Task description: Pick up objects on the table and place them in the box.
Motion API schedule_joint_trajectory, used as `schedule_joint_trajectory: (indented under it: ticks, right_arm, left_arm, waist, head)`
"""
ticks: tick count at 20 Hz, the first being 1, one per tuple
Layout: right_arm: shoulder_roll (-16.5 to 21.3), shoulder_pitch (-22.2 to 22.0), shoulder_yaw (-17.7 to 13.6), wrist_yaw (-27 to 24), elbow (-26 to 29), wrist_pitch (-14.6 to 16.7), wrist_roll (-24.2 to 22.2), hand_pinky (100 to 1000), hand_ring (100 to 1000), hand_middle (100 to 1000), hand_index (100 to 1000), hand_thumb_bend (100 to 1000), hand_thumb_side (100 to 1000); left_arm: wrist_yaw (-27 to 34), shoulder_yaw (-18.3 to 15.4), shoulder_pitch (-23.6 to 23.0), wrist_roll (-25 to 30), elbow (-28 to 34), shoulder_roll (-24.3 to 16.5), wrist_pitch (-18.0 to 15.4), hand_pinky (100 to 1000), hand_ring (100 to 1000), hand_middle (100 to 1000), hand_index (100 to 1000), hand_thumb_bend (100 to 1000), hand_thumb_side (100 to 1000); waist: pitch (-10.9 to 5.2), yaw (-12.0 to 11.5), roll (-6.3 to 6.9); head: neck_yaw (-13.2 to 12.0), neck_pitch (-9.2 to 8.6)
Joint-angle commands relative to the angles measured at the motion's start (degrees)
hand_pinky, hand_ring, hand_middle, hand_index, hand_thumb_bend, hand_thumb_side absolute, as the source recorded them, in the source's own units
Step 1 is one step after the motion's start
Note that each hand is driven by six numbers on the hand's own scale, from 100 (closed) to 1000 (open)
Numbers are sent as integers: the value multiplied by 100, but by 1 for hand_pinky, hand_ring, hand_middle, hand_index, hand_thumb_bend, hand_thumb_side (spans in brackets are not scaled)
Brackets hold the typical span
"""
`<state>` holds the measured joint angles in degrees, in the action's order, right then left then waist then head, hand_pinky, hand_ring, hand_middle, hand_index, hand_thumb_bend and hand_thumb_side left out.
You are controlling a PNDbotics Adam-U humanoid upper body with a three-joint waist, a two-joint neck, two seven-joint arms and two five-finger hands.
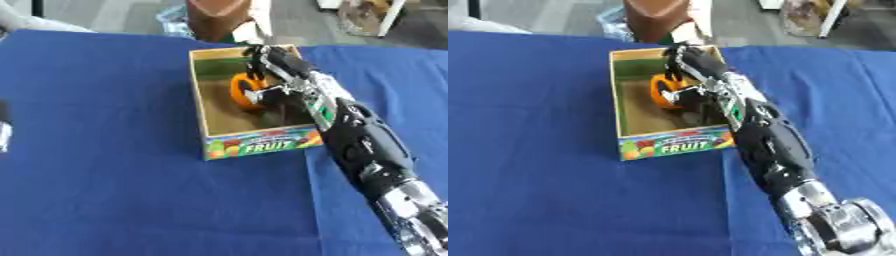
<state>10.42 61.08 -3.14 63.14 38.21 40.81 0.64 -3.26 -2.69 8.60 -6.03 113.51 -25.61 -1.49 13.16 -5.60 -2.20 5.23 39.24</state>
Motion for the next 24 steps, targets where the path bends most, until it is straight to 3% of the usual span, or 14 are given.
schedule_joint_trajectory:
  ticks: [1,8,13,20,24]
  right_arm:
    - [187,47,-7,-122,209,67,-28,904,1000,886,910,100,183]
    - [423,-22,37,-654,772,194,1,905,1000,878,907,100,102]
    - [601,-108,136,-1149,1157,196,-57,905,1000,874,904,100,100]
    - [728,-127,310,-1727,1373,170,-514,902,1000,872,909,100,120]
    - [754,-151,362,-1703,1306,208,-841,903,1000,874,914,100,164]
  left_arm:
    - [-25,-72,13,-12,108,-46,18,566,499,436,720,202,100]
    - [-48,-99,-125,-39,108,-44,48,566,499,435,720,202,100]
    - [-70,-125,-209,-64,108,-48,59,567,499,435,720,202,100]
    - [-80,-126,-231,-69,108,-62,50,567,498,435,720,202,100]
    - [-85,-131,-240,-72,108,-61,51,567,498,434,719,202,100]
  waist:
    - [-100,17,39]
    - [-217,196,60]
    - [-272,277,63]
    - [-292,310,74]
    - [-291,309,72]
  head:
    - [-29,29]
    - [-156,115]
    - [-234,129]
    - [-258,137]
    - [-264,129]
